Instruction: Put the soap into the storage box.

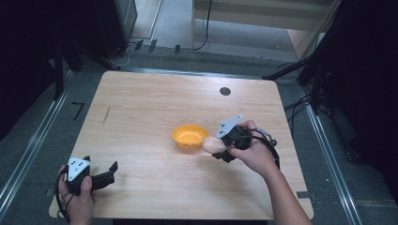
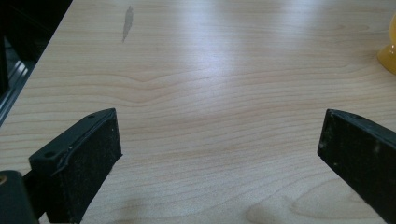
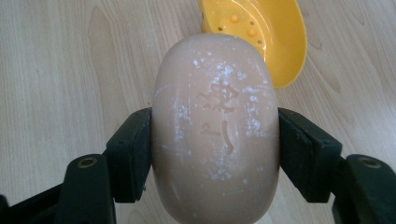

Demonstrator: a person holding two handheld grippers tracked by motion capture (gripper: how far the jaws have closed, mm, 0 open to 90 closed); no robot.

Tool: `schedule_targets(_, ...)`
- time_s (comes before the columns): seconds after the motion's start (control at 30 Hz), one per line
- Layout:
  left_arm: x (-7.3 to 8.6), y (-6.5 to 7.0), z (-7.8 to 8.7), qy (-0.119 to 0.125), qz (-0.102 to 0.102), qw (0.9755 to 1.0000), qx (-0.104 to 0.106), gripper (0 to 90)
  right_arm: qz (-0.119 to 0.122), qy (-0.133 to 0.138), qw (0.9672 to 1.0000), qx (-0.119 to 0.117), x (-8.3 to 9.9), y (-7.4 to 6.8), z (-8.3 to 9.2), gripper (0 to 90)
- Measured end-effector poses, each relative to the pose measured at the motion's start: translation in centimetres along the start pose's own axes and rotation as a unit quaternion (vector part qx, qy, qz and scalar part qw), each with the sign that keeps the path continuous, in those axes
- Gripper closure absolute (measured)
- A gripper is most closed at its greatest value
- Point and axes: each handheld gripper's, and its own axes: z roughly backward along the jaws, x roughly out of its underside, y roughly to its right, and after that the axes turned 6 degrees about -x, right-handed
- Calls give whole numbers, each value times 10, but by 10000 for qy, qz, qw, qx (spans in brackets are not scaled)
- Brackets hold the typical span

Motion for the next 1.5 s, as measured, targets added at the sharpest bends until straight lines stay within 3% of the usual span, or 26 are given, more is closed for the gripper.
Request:
schedule_targets(0.9, 0, 0, 0, 5, 14, 10000, 16, 0, 255, -113, 9993, -253, -30, 32, -14, 334)
schedule_targets(1.23, 0, -1, 0, 9, 21, 10000, 27, 0, 345, -36, 9987, -386, -42, 39, -23, 334)
schedule_targets(1.5, 0, -1, 0, 10, 16, 10000, 27, 0, 462, -131, 9980, -418, -53, 43, -27, 334)
